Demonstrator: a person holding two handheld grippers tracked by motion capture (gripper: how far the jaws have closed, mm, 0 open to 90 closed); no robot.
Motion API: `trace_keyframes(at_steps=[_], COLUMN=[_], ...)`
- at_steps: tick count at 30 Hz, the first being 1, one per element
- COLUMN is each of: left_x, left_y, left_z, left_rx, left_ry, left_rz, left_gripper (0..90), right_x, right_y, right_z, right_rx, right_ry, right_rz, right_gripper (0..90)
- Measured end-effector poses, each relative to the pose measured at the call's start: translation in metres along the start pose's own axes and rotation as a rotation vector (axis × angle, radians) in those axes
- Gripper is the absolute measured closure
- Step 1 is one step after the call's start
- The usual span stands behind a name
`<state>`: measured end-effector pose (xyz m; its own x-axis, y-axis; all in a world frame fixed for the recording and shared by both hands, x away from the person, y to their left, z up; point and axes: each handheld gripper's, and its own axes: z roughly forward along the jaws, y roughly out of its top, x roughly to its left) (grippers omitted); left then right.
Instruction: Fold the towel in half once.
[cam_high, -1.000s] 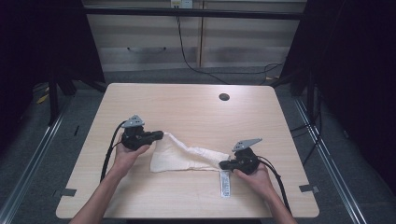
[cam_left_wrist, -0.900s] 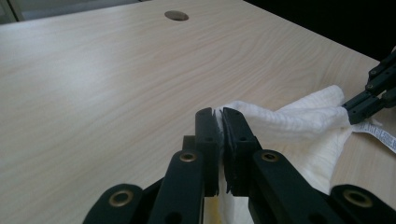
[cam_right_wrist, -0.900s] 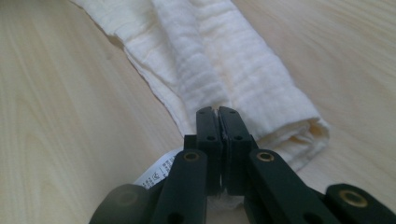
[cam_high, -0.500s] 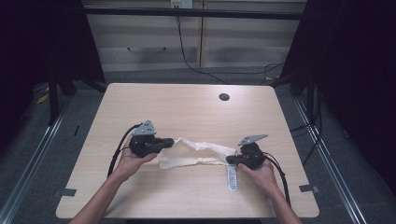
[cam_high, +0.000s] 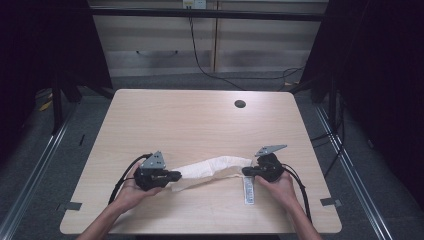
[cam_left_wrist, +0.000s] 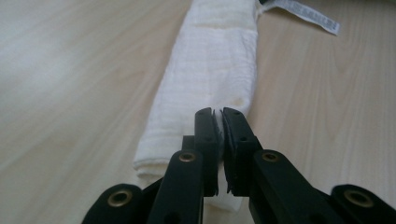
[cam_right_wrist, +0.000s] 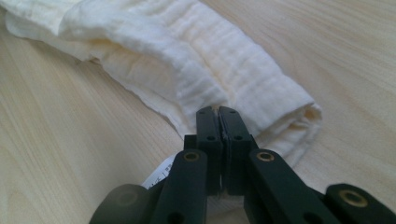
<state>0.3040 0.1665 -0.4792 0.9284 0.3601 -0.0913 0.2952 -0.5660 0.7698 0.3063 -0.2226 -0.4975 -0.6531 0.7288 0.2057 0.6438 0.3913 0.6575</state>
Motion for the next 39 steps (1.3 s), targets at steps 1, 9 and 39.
trace_keyframes(at_steps=[1,9,39], left_x=[-0.003,-0.008,0.027], left_y=[-0.004,-0.016,-0.026], left_z=[0.003,0.011,0.005], left_rx=[0.018,0.072,-0.001], left_ry=[-0.003,0.018,0.079], left_rz=[0.007,0.07,-0.085], left_gripper=[85.4,85.4,82.7], right_x=[0.0,0.0,0.009], right_y=[0.0,-0.002,-0.006], right_z=[0.0,0.0,-0.008], right_rx=[0.001,-0.011,-0.02], right_ry=[0.0,-0.001,-0.077], right_rz=[-0.003,-0.011,-0.087], right_gripper=[88.4,88.4,87.9])
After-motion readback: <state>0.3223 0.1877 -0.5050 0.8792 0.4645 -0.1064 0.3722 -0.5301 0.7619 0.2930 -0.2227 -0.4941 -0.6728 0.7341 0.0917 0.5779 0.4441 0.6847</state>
